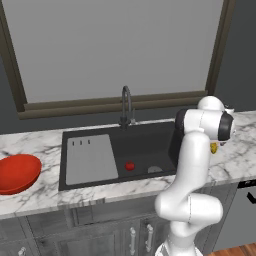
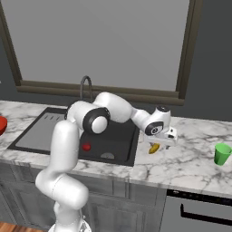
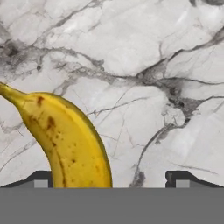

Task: Remove the tomato and banana from the sink. Then move the bowl and cup from the counter to the sink for washing.

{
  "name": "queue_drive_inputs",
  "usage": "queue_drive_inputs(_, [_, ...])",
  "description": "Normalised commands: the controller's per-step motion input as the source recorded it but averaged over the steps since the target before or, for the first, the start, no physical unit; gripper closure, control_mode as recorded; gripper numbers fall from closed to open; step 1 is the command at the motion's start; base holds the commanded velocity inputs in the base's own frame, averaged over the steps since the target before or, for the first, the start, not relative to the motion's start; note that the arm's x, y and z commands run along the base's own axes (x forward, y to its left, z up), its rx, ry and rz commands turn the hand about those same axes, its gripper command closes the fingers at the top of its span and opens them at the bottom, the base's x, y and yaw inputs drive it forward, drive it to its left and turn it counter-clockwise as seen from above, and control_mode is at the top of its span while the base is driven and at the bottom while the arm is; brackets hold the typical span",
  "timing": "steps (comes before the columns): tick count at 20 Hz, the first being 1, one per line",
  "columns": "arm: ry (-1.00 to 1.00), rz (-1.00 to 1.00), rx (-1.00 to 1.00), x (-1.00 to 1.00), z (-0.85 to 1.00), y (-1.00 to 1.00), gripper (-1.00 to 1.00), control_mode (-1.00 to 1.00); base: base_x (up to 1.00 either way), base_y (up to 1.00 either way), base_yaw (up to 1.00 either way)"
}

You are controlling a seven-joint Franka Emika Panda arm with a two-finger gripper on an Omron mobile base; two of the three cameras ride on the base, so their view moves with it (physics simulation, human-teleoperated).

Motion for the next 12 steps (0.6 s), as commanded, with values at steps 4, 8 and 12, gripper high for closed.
queue_drive_inputs(4, [-0.09,0.00,0.00,-0.08,0.11,0.05,-1.00,-1.00,0.00,0.00,0.00])
queue_drive_inputs(8, [-0.14,0.00,-0.04,-0.01,0.21,0.18,-1.00,-1.00,0.00,0.00,0.00])
queue_drive_inputs(12, [-0.07,0.00,-0.07,-0.06,0.22,0.18,-1.00,-1.00,0.00,0.00,0.00])
